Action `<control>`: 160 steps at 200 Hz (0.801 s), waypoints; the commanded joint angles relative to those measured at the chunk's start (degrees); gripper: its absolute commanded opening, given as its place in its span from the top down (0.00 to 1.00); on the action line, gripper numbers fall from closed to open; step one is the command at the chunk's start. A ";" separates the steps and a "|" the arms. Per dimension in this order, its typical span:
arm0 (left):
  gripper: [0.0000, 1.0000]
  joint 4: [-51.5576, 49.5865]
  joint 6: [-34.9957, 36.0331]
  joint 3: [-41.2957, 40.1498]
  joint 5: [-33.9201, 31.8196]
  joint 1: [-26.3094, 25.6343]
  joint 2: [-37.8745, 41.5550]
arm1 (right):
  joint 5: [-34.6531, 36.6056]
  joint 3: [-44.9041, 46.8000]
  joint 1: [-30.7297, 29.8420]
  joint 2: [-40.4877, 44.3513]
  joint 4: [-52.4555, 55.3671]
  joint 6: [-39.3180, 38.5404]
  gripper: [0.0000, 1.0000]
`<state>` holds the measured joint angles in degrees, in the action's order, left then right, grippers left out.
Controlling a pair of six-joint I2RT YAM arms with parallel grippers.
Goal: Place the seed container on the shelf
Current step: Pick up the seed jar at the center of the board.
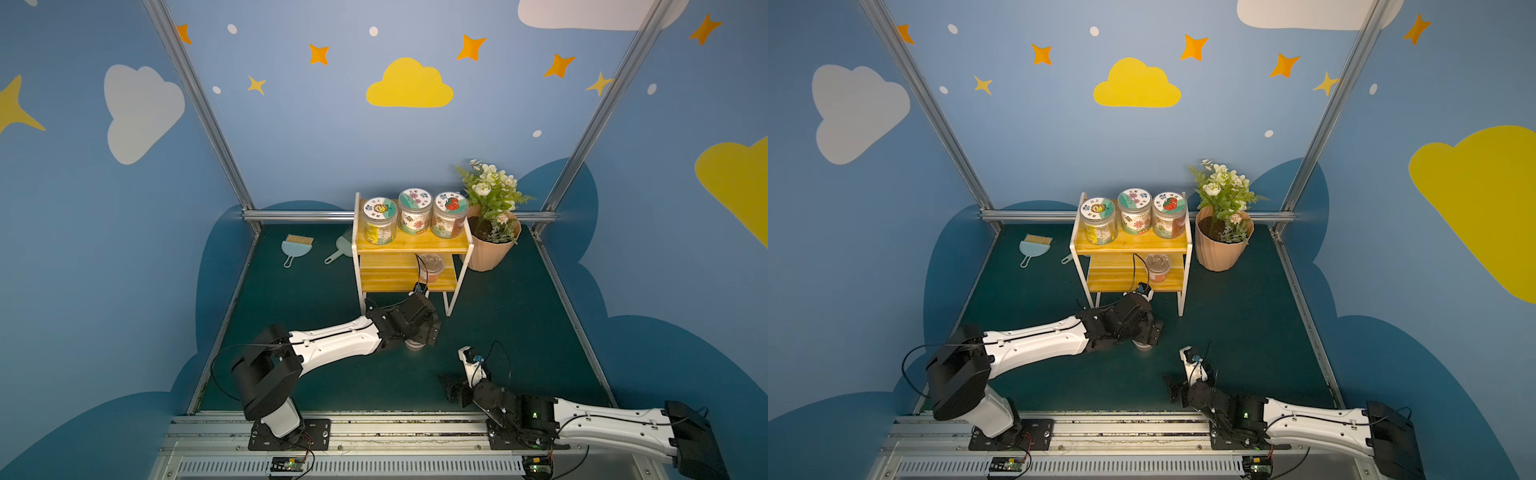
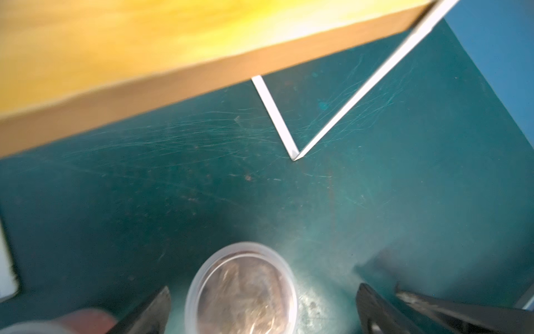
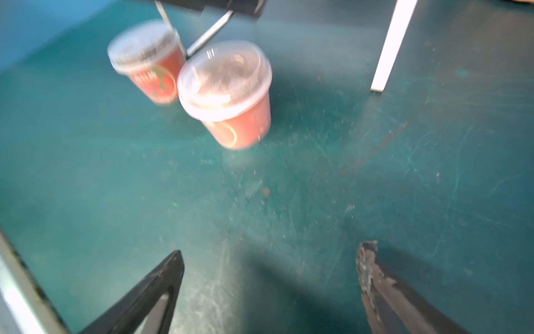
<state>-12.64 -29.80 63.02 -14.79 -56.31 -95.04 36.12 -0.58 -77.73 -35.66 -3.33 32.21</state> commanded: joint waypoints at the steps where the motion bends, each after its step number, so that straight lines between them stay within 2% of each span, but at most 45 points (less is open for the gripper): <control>1: 0.00 0.48 1.50 1.42 2.03 0.06 -2.77 | -2.13 1.20 -0.27 -4.98 -9.23 -2.18 0.05; 52: 0.00 0.06 -0.08 1.63 1.06 0.03 -4.43 | -4.17 -2.22 0.48 -22.67 -17.26 -0.98 0.05; 84: 0.00 0.06 -0.46 0.65 0.85 0.63 -4.02 | -6.60 -6.22 0.65 -38.83 -26.60 -2.06 0.05; 101: 0.00 0.01 -0.52 0.45 1.50 0.94 -4.23 | -6.58 -7.46 0.48 -47.34 -35.01 -2.96 0.05; 116: 0.00 -0.23 -0.41 0.53 1.73 1.04 -4.40 | -3.68 -6.66 -0.24 -53.37 -44.98 -1.26 0.05; 150: 0.00 0.06 -0.43 0.65 3.11 1.56 -4.60 | 1.01 -0.60 -1.62 -70.10 -76.62 -5.66 0.05; 160: 0.00 0.40 -0.40 0.56 3.82 1.78 -4.92 | 1.93 -1.51 -2.20 -73.30 -77.41 -4.88 0.05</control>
<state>-12.45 -30.24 63.96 -12.95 -54.85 -99.57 40.34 -4.08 -79.05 -99.59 -68.18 26.74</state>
